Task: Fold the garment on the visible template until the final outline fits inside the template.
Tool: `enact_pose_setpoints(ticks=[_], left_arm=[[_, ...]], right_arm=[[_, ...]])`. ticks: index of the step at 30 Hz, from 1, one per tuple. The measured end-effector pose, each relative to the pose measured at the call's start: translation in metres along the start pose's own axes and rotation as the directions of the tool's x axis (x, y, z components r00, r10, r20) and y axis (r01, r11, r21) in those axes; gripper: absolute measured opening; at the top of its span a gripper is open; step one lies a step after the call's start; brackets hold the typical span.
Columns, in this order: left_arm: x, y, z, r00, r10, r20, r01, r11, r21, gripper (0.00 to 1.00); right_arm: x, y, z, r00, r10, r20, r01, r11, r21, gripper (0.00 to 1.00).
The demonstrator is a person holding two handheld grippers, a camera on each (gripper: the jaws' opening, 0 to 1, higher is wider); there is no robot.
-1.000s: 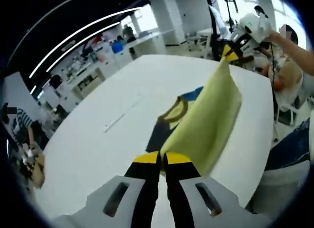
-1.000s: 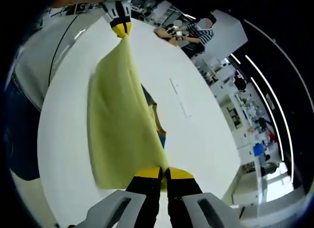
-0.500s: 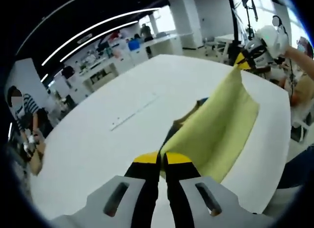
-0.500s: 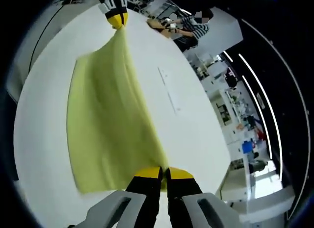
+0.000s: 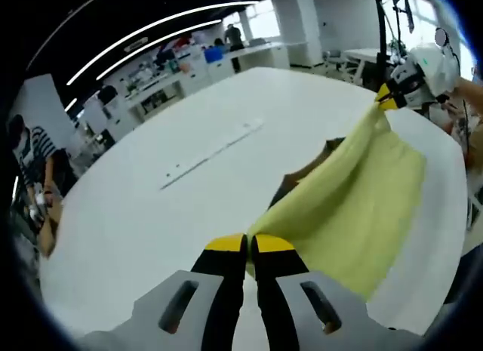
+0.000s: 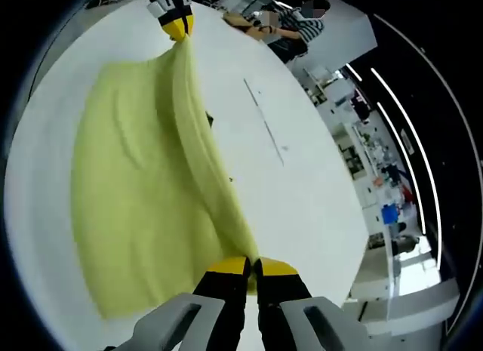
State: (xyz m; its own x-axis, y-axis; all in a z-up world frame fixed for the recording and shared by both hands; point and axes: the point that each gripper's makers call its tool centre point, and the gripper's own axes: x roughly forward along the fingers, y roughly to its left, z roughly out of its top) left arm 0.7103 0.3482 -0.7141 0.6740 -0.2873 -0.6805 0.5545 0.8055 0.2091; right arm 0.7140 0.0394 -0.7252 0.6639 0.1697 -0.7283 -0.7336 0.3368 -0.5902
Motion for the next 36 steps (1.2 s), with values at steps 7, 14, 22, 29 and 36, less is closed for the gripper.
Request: enact_pose_setpoints(ticks=[7,14,22,29,36], left_arm=[[0.029,-0.003,-0.024,0.997,-0.051,-0.054,0.05,0.999,-0.018,0.01],[0.046,0.003,-0.026,0.997,-0.05,-0.065,0.05,0.999,-0.007,0.02],[0.057,0.008,-0.032,0.995,-0.057,-0.078,0.059,0.998,0.023,0.08],[0.047,0.0,-0.021,0.984,-0.175,0.018,0.173,0.981,0.083,0.14],[0.044,-0.006,-0.028,0.975,-0.221,0.027,0.215,0.965,0.148,0.19]], right_arm=[[0.026,0.013,-0.011,0.996,0.088,-0.018,-0.088,0.996,0.03,0.0],[0.044,0.018,-0.017,0.99,0.142,-0.01,-0.141,0.988,0.056,0.0],[0.054,0.025,-0.02,0.978,0.207,0.029,-0.209,0.96,0.188,0.04],[0.039,0.025,-0.018,0.966,0.248,0.076,-0.26,0.931,0.255,0.18],[0.038,0.024,-0.027,0.972,0.226,0.057,-0.233,0.951,0.203,0.2]])
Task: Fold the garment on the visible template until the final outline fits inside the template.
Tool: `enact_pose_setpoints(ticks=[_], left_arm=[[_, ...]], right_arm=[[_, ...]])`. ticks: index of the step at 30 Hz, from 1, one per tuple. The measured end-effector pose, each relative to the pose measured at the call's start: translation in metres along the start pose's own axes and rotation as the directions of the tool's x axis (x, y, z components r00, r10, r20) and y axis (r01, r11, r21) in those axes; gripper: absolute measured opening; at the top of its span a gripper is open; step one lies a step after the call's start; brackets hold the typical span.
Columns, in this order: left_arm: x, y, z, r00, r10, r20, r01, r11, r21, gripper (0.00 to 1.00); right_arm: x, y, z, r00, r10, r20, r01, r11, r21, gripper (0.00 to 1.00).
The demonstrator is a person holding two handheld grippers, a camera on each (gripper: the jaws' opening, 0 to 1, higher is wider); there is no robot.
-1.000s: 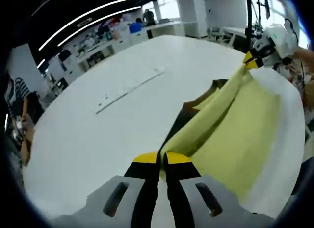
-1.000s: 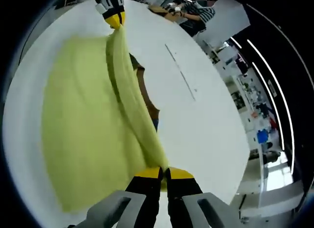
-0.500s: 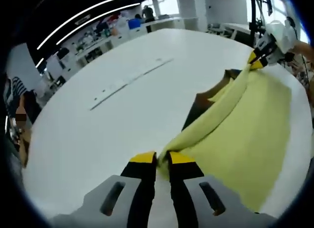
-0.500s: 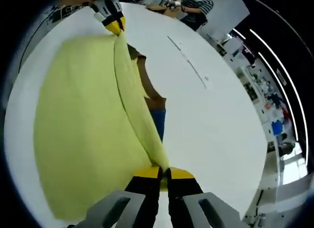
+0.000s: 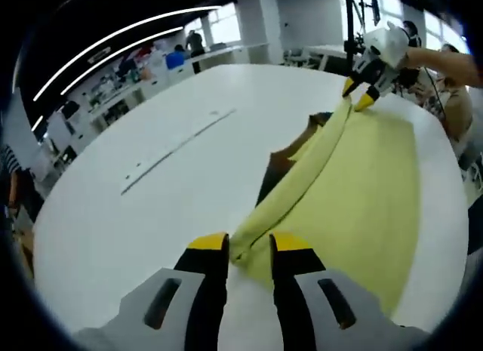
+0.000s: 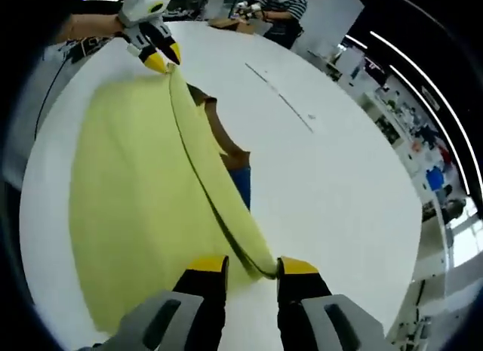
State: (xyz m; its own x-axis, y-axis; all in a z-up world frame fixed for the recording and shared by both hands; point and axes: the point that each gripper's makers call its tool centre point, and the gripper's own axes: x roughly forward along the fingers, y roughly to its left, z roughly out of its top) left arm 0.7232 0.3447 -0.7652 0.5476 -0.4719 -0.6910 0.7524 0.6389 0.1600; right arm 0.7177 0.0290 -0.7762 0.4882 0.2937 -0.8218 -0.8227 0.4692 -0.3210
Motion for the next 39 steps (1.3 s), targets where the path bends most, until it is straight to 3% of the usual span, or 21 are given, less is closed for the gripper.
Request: enact_pose_setpoints(ticks=[3,6,9,11,14,18,20,22,23,25,27,30,34,37,39], left_arm=[[0.003,0.007,-0.008,0.997,0.054,-0.054,-0.045,0.988,0.147,0.18],[0.008,0.012,-0.011,0.993,0.097,-0.074,-0.077,0.97,0.231,0.15],[0.01,0.011,-0.011,0.991,0.106,-0.084,-0.084,0.969,0.233,0.11],[0.008,0.014,-0.009,0.987,0.135,-0.09,-0.103,0.95,0.294,0.07],[0.006,0.012,-0.008,0.988,0.131,-0.084,-0.101,0.952,0.289,0.05],[-0.001,0.017,0.003,0.989,0.144,-0.024,-0.136,0.97,0.2,0.03],[-0.003,0.02,0.007,0.99,0.14,0.009,-0.14,0.984,0.106,0.02],[-0.003,0.029,0.007,0.986,0.164,0.023,-0.164,0.986,-0.013,0.02],[-0.003,0.036,0.006,0.98,0.198,0.022,-0.195,0.977,-0.087,0.03],[-0.001,0.038,0.003,0.979,0.202,0.0,-0.2,0.97,-0.139,0.03],[0.005,0.038,0.002,0.975,0.22,-0.008,-0.216,0.948,-0.235,0.03],[0.009,0.037,-0.002,0.972,0.236,-0.024,-0.235,0.943,-0.236,0.04],[0.005,0.042,-0.007,0.959,0.281,-0.032,-0.277,0.906,-0.322,0.08],[-0.001,0.043,-0.006,0.961,0.277,-0.011,-0.263,0.9,-0.348,0.19],[-0.007,0.044,-0.005,0.961,0.276,0.001,-0.258,0.901,-0.35,0.22]], right_arm=[[0.003,-0.003,-0.002,1.0,-0.026,-0.003,0.026,0.999,-0.031,0.16],[0.006,-0.004,-0.004,0.999,-0.043,-0.003,0.043,0.998,-0.052,0.09],[0.009,-0.007,-0.009,0.998,-0.061,-0.006,0.06,0.997,-0.046,0.07],[0.009,-0.007,-0.006,0.998,-0.066,0.019,0.067,0.998,-0.01,0.05],[0.008,-0.009,-0.006,0.997,-0.077,0.026,0.077,0.997,-0.001,0.02],[0.004,-0.015,0.0,0.993,-0.093,0.065,0.089,0.994,0.065,0.0],[0.003,-0.019,0.001,0.992,-0.1,0.082,0.088,0.986,0.142,0.0],[0.004,-0.02,0.001,0.991,-0.094,0.093,0.072,0.974,0.216,0.0],[0.005,-0.024,0.002,0.989,-0.109,0.1,0.081,0.965,0.25,0.0],[0.007,-0.027,0.002,0.987,-0.119,0.106,0.08,0.946,0.314,0.0],[0.011,-0.028,0.003,0.986,-0.124,0.114,0.063,0.9,0.431,0.0],[0.014,-0.035,0.002,0.98,-0.152,0.125,0.062,0.839,0.54,0.0],[0.014,-0.043,-0.002,0.976,-0.189,0.106,0.092,0.803,0.589,0.03],[0.01,-0.045,-0.003,0.974,-0.199,0.106,0.094,0.787,0.61,0.1],[0.007,-0.045,-0.001,0.974,-0.19,0.122,0.07,0.768,0.636,0.2]])
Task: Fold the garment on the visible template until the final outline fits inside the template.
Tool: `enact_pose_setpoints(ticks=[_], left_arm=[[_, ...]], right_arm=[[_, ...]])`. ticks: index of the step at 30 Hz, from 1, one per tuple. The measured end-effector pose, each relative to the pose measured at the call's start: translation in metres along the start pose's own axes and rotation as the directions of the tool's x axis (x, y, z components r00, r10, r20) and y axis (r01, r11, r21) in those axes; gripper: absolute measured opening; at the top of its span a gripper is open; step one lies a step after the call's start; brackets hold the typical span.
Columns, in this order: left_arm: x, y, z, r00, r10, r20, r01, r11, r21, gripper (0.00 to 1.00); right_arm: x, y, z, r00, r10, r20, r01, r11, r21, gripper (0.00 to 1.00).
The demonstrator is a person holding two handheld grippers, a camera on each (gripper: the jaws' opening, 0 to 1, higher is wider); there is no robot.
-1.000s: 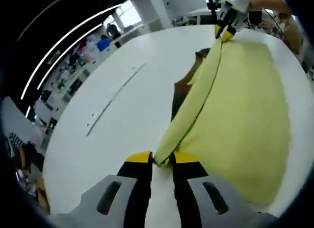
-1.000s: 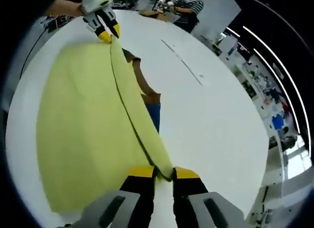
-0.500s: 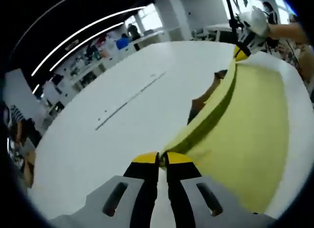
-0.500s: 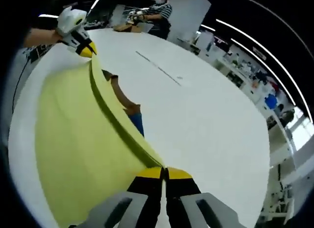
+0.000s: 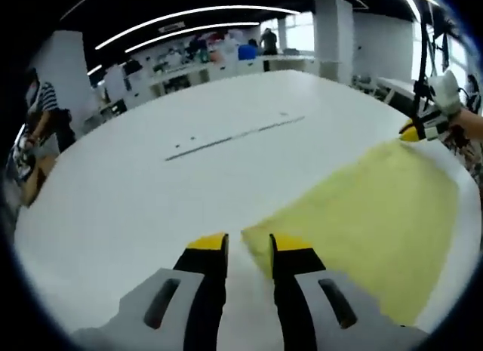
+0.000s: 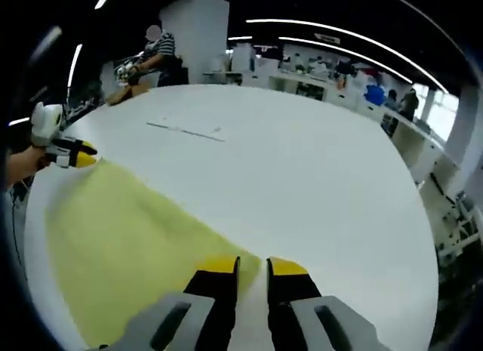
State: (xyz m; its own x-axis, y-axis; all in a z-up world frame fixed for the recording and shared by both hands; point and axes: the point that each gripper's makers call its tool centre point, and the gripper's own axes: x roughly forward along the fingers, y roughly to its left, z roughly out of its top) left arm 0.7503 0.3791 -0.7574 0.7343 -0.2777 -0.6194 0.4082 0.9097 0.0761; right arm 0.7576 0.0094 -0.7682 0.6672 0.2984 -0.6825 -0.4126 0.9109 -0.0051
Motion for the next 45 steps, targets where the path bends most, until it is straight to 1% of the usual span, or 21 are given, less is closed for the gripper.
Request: enact_pose_setpoints(ticks=[2,4,6,9,14,16,20,23,26,28,33,35,38,40,43,45], left_arm=[[-0.005,0.003,0.001,1.0,-0.004,0.012,0.004,1.0,-0.022,0.27],[-0.011,-0.001,0.0,0.999,-0.024,0.025,0.025,0.998,-0.051,0.32],[-0.015,-0.002,-0.001,0.999,-0.042,0.032,0.043,0.998,-0.054,0.35],[-0.025,-0.009,-0.003,0.997,-0.061,0.043,0.062,0.997,-0.034,0.41],[-0.042,-0.021,-0.004,0.992,-0.109,0.063,0.112,0.993,-0.036,0.48],[-0.044,-0.022,-0.005,0.99,-0.126,0.066,0.128,0.991,-0.027,0.5],[-0.061,-0.033,-0.01,0.983,-0.172,0.068,0.175,0.984,-0.043,0.51],[-0.069,-0.036,-0.015,0.981,-0.182,0.063,0.184,0.983,-0.028,0.51],[-0.078,-0.041,-0.019,0.978,-0.2,0.06,0.202,0.979,-0.025,0.5],[-0.082,-0.045,-0.023,0.976,-0.211,0.058,0.213,0.977,-0.025,0.5],[-0.092,-0.056,-0.04,0.973,-0.228,0.037,0.229,0.973,-0.021,0.48],[-0.097,-0.061,-0.045,0.971,-0.237,0.038,0.239,0.97,-0.038,0.48],[-0.101,-0.067,-0.054,0.967,-0.253,0.032,0.255,0.965,-0.058,0.47],[-0.104,-0.073,-0.062,0.961,-0.275,0.015,0.275,0.96,-0.057,0.46],[-0.108,-0.076,-0.069,0.959,-0.284,0.004,0.283,0.957,-0.064,0.43],[-0.111,-0.077,-0.073,0.959,-0.284,0.006,0.283,0.956,-0.079,0.41]], right_arm=[[-0.003,0.005,0.003,1.0,0.028,0.009,-0.028,0.999,0.038,0.28],[-0.007,0.01,0.005,0.998,0.061,0.015,-0.062,0.996,0.071,0.34],[-0.011,0.019,0.004,0.994,0.113,0.007,-0.113,0.987,0.115,0.41],[-0.017,0.023,0.002,0.991,0.131,0.003,-0.13,0.986,0.107,0.52],[-0.031,0.035,-0.003,0.983,0.183,-0.019,-0.18,0.978,0.101,0.64],[-0.038,0.04,-0.005,0.98,0.2,-0.022,-0.197,0.975,0.101,0.66],[-0.05,0.047,-0.009,0.973,0.229,-0.023,-0.226,0.968,0.107,0.67],[-0.06,0.055,-0.014,0.969,0.246,-0.023,-0.242,0.964,0.108,0.68],[-0.07,0.061,-0.021,0.964,0.263,-0.029,-0.259,0.961,0.097,0.67],[-0.077,0.065,-0.027,0.961,0.274,-0.04,-0.27,0.959,0.089,0.67],[-0.09,0.068,-0.042,0.959,0.277,-0.056,-0.272,0.959,0.076,0.65],[-0.096,0.07,-0.049,0.958,0.282,-0.057,-0.277,0.958,0.081,0.65],[-0.102,0.074,-0.059,0.951,0.303,-0.064,-0.296,0.95,0.1,0.64],[-0.105,0.077,-0.064,0.947,0.313,-0.065,-0.306,0.946,0.106,0.63],[-0.109,0.08,-0.074,0.946,0.316,-0.073,-0.307,0.945,0.112,0.6],[-0.11,0.08,-0.078,0.945,0.319,-0.075,-0.31,0.944,0.115,0.57]])
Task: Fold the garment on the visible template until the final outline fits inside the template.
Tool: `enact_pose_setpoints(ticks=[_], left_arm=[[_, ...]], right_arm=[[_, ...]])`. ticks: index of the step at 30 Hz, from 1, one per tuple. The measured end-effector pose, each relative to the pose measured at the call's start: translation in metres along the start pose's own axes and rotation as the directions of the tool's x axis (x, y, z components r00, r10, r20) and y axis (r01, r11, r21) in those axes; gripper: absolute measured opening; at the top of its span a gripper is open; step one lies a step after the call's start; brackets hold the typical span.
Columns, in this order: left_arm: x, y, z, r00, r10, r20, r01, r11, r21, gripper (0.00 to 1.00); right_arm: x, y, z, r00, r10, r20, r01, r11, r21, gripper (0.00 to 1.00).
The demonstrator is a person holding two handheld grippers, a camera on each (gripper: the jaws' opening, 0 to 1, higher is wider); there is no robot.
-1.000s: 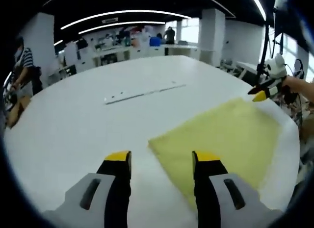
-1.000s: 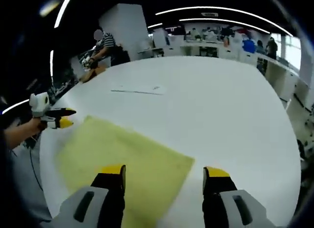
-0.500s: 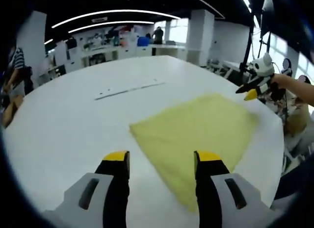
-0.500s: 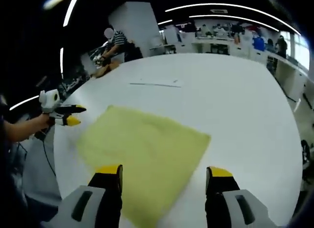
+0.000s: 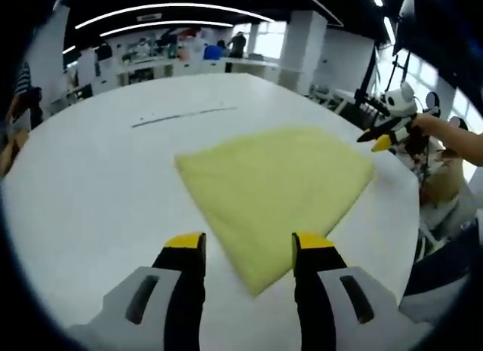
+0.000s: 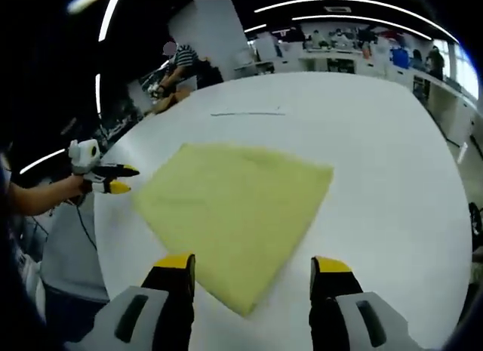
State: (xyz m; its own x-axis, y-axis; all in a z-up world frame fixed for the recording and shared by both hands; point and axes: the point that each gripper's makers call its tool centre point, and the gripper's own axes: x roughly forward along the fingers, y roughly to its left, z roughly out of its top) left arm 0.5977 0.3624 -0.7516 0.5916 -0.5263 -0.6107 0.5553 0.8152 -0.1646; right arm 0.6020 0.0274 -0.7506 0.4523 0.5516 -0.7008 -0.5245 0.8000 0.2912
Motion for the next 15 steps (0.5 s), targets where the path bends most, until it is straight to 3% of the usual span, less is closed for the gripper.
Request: enact_pose_setpoints(ticks=[7,15], left_arm=[[-0.005,-0.001,-0.017,1.0,0.011,-0.005,-0.011,0.997,-0.073,0.35],[-0.001,0.004,-0.037,1.0,0.001,-0.018,-0.004,0.981,-0.194,0.26]], right_arm=[[0.001,0.005,-0.017,1.0,0.01,-0.019,-0.009,1.0,0.026,0.43],[0.001,0.004,-0.033,0.999,0.002,-0.033,0.001,0.998,0.068,0.3]])
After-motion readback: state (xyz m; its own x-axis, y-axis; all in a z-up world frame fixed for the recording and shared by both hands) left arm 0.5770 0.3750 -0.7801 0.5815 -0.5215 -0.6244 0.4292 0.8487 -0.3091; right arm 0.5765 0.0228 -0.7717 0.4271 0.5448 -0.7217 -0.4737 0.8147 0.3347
